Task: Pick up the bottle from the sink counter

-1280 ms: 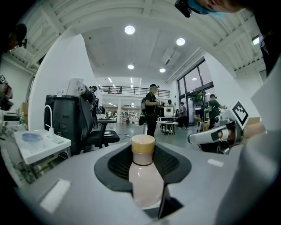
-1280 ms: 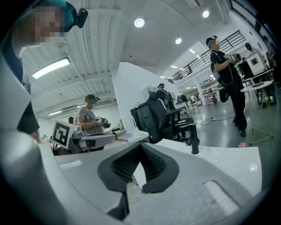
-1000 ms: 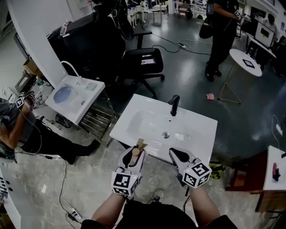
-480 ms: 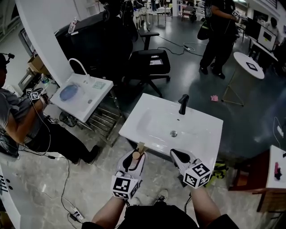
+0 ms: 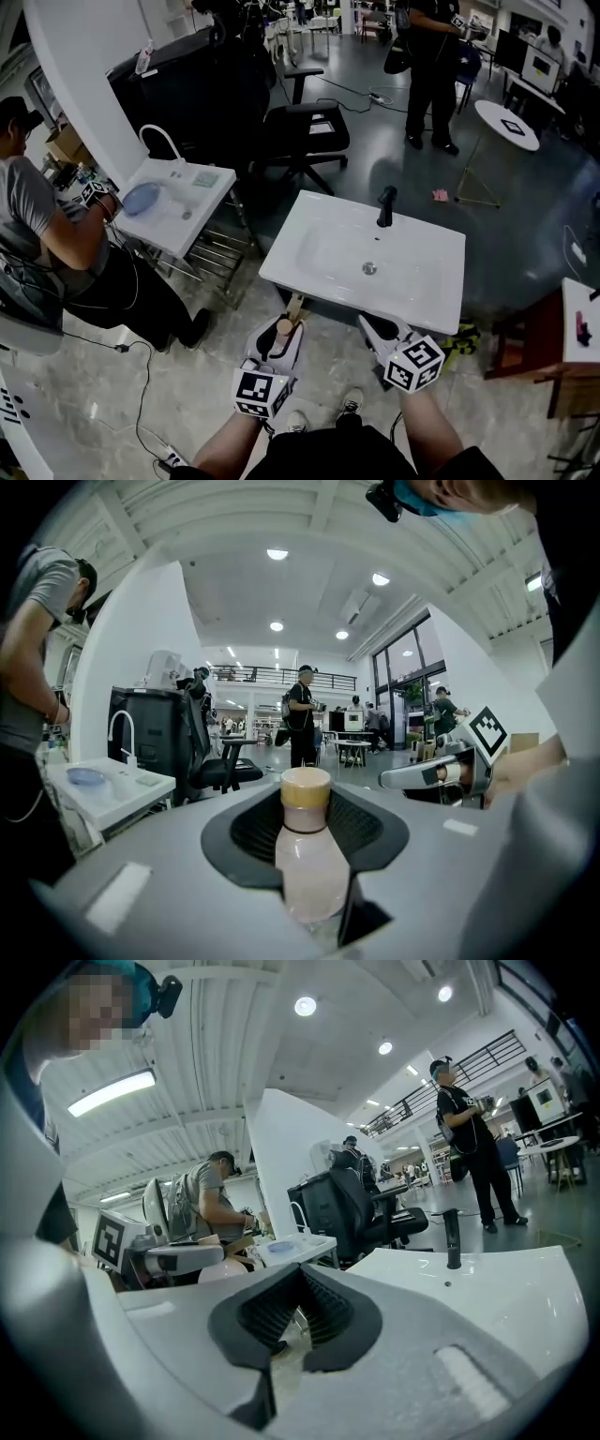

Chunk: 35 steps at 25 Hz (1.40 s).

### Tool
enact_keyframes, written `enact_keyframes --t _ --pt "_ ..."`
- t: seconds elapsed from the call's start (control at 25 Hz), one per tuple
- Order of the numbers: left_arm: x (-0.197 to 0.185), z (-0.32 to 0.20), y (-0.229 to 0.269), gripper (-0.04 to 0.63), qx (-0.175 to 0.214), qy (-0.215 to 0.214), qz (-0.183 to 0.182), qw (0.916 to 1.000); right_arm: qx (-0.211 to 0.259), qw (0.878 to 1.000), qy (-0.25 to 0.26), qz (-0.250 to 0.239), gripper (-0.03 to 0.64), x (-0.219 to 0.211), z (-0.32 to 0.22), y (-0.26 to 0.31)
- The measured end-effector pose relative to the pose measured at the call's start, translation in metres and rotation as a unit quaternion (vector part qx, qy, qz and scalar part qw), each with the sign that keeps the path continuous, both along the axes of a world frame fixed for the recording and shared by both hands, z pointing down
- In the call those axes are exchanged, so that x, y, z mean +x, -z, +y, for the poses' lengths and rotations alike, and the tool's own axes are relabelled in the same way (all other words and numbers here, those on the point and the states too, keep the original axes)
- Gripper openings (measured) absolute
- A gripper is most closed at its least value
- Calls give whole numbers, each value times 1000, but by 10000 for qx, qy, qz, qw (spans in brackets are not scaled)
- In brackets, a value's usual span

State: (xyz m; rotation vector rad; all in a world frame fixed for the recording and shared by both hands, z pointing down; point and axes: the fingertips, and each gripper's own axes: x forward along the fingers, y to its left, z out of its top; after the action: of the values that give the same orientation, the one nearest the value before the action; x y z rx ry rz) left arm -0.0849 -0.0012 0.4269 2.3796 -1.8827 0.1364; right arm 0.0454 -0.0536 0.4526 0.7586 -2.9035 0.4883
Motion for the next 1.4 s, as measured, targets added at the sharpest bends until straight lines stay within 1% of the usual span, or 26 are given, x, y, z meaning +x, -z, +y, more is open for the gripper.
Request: enact_keyframes --t 0.32,0.76,0.88,1.04,1.4 --pt "-20 29 1 137 5 -248 69 9997 54 9996 -286 65 0 -14 35 5" --pt "-27 61 -10 137 -57 -729 152 9972 39 9969 -776 111 0 -18 79 0" --pt "-28 69 -15 137 -93 -850 166 9962 18 9958 -913 120 0 -18 91 -3" --pt "-22 80 -23 138 -325 -1087 256 9932 5 9939 -1091 145 0 -14 105 -6" --pt "-14 99 -29 137 -382 -1396 244 9892 36 9905 -1365 192 0 -7 132 -7"
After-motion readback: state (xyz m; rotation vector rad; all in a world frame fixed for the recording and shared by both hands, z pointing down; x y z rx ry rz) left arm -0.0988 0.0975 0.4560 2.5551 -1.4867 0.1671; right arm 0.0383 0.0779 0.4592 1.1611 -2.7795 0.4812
